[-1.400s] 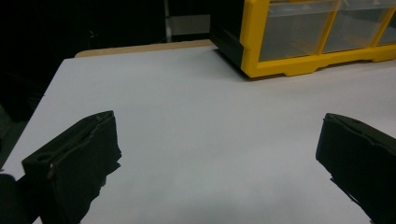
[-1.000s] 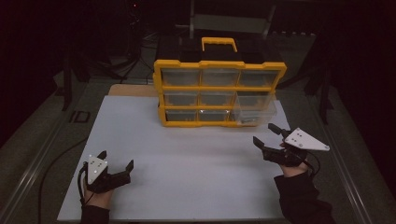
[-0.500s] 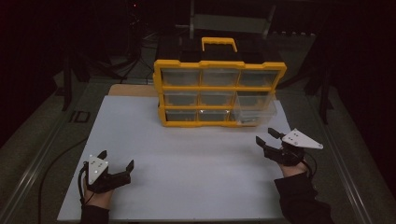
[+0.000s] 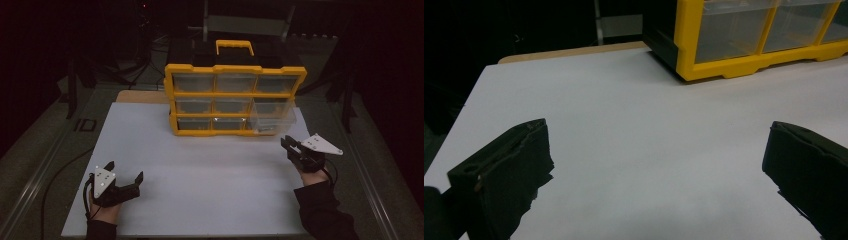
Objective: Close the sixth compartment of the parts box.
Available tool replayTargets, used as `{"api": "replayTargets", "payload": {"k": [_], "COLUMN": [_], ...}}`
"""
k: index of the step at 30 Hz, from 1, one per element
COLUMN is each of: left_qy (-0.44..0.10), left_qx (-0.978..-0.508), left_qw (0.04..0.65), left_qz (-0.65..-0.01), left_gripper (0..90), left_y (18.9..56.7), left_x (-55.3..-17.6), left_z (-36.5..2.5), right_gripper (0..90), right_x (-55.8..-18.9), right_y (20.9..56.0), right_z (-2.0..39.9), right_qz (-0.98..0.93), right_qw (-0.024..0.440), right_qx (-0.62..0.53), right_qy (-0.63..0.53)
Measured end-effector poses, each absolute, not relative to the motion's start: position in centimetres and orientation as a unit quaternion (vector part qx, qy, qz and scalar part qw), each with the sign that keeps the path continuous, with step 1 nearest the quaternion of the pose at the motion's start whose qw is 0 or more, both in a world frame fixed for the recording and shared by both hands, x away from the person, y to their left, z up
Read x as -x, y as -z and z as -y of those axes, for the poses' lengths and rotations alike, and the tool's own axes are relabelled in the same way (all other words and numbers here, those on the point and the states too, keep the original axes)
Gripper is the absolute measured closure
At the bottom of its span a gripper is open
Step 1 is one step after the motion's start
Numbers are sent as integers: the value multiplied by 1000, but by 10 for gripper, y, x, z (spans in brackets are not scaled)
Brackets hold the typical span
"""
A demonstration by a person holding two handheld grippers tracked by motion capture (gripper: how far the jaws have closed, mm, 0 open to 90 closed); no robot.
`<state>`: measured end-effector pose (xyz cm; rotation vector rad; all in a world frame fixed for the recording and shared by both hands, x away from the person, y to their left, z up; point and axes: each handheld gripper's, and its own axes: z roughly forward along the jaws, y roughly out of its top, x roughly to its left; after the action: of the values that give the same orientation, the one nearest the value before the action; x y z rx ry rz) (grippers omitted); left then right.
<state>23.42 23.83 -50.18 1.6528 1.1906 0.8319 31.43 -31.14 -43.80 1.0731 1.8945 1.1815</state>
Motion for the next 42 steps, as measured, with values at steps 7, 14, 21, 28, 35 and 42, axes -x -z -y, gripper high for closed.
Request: {"api": "replayTargets", "payload": {"k": [7,14,21,28,35,42], "left_qy": [-337,-338,-340,-339,-339,-338], "left_qx": [-670,-669,-669,-668,-667,-668], "left_qw": [455,454,452,455,455,453], "left_qz": [-481,-481,-482,-481,-482,-483], "left_gripper": [2,1,1,2,1,1], "left_y": [501,501,501,501,501,502], "left_x": [-234,-234,-234,-234,-234,-234], "left_z": [-238,-239,-239,-239,-239,-239], "right_gripper": [878,893,900,900,900,900], "right_x": [-320,-327,-335,-341,-344,-350], "right_y": [438,437,436,435,436,436], "right_z": [309,307,304,304,304,304], "right_qz": [-726,-724,-725,-723,-725,-725], "right_qw": [329,331,330,328,329,328], "right_qx": [-409,-415,-416,-420,-417,-418], "right_qy": [-443,-442,-439,-439,-438,-438]}}
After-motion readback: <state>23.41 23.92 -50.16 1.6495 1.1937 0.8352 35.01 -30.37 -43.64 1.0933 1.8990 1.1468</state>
